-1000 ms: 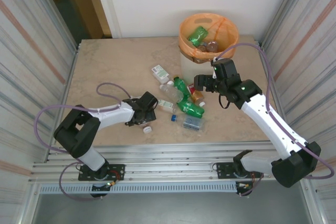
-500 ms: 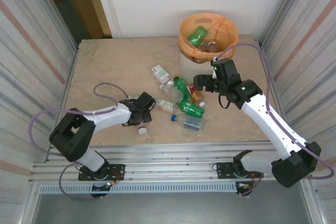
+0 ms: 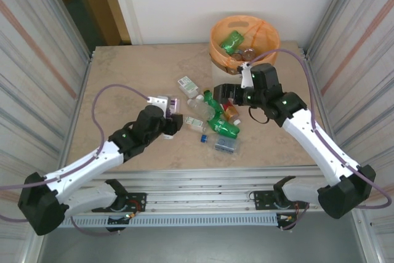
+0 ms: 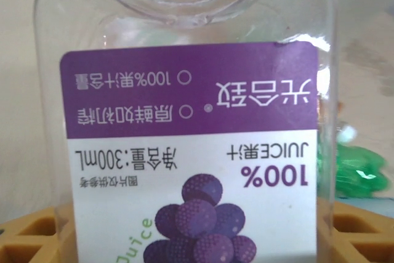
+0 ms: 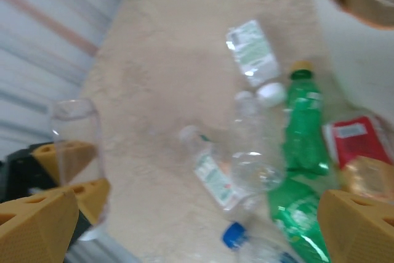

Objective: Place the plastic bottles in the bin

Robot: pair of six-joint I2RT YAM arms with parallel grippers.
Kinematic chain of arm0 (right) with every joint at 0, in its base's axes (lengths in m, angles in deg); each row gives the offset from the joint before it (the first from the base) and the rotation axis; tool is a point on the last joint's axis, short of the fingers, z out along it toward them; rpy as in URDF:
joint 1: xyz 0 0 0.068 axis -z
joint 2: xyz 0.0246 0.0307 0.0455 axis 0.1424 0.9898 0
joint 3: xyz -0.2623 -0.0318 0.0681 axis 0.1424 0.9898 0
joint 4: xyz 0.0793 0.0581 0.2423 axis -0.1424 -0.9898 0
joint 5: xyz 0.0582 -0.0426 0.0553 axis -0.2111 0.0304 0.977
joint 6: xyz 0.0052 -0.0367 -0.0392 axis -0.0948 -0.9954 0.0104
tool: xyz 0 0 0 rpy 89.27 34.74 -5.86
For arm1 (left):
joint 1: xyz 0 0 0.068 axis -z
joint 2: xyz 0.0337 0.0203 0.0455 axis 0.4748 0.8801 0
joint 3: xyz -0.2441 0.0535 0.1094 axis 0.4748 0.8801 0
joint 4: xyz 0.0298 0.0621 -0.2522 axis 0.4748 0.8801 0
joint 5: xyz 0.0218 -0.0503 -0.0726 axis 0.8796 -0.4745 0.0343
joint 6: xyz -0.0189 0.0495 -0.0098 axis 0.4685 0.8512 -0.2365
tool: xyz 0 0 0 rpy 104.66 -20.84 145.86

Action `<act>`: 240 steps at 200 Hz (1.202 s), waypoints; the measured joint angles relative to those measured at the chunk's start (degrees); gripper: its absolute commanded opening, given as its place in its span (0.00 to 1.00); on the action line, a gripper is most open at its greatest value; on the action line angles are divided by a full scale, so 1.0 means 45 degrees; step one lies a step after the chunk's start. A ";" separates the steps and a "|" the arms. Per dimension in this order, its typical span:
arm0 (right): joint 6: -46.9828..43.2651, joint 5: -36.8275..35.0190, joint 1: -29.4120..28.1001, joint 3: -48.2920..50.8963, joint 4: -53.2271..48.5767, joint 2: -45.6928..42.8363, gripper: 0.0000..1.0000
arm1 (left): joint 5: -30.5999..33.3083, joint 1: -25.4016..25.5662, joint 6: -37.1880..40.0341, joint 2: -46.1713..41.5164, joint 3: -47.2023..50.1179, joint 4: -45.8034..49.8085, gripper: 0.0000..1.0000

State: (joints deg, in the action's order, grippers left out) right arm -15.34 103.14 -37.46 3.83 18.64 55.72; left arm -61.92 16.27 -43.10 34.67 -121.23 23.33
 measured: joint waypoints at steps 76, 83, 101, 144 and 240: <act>0.0107 0.2127 -0.1535 -0.2157 0.0291 0.1987 0.98 | -0.1787 0.0291 0.4056 -0.0223 0.0413 -0.3512 0.47; 0.0121 0.2244 -0.1588 -0.2157 0.0287 0.2103 0.95 | -0.1982 0.0291 0.4231 -0.0223 0.0452 -0.3740 0.47; 0.0199 0.2540 -0.1671 -0.2157 0.0359 0.2380 0.89 | -0.2356 0.0291 0.4619 -0.0223 0.0500 -0.4095 0.47; 0.0534 0.3245 -0.2006 -0.2424 0.0491 0.3084 0.69 | -0.2778 0.0291 0.5183 -0.0209 0.0520 -0.4255 0.46; 0.0714 0.3759 -0.2045 -0.2492 0.0792 0.3385 0.15 | -0.2866 0.0291 0.5377 -0.0063 0.0389 -0.3959 0.99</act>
State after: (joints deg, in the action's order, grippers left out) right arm -12.13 120.05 -46.66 -7.38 22.20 70.95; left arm -74.81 17.59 -18.90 34.39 -119.48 5.52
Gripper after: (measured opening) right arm 0.449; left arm 0.891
